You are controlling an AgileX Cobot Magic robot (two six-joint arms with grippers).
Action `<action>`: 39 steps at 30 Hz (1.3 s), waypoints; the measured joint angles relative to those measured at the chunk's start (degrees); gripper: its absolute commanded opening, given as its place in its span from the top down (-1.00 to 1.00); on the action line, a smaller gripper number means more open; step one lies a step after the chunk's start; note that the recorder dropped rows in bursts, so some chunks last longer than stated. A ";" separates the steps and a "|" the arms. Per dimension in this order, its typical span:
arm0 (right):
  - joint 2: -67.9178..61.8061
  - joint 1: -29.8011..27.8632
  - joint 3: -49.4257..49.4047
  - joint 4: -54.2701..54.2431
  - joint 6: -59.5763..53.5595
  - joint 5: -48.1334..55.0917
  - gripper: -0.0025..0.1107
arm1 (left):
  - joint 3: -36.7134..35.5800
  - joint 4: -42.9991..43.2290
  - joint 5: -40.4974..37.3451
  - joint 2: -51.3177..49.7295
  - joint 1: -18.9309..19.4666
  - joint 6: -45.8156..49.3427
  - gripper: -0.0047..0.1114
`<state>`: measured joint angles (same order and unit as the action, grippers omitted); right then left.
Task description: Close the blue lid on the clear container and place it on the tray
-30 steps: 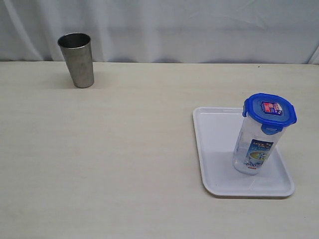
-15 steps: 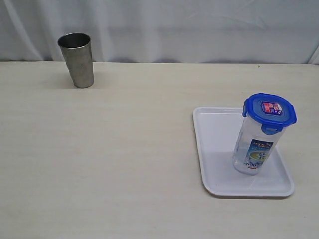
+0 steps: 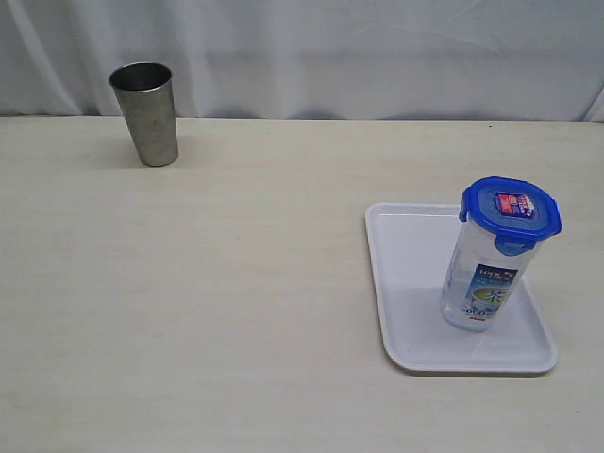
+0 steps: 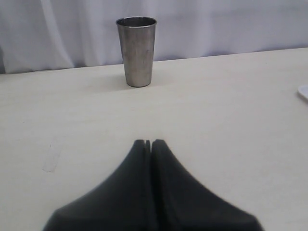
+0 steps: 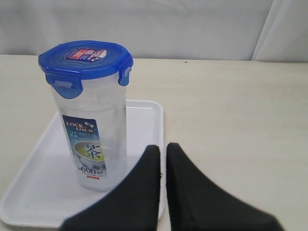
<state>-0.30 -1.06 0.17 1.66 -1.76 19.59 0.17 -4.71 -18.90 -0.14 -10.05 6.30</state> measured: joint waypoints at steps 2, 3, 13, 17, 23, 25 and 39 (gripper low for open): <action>0.00 0.00 0.00 0.00 -0.70 0.00 0.88 | 0.00 0.00 0.00 0.00 0.00 0.00 0.92; 0.00 0.00 0.00 0.00 -0.85 0.00 0.88 | 0.00 0.00 -0.11 0.00 0.00 0.00 0.92; 0.00 0.00 0.00 0.00 -0.65 0.13 0.88 | 0.00 0.00 -0.11 0.00 0.00 0.00 0.92; 0.00 0.00 0.00 0.00 -0.54 0.25 0.88 | 0.00 0.00 -0.11 0.00 0.00 0.00 0.92; 0.00 0.00 0.00 0.00 -0.54 0.25 0.88 | 0.00 0.00 -0.11 0.00 0.00 0.00 0.92; 0.00 0.00 0.00 0.00 -0.54 0.25 0.88 | 0.00 0.00 -0.11 0.00 0.00 0.00 0.92; 0.00 0.00 0.00 0.00 -0.54 0.25 0.88 | 0.00 0.00 -0.11 0.00 0.00 0.00 0.92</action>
<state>-0.30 -1.06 0.17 1.66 -2.31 19.84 0.17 -4.71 -19.01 -0.14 -10.05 6.30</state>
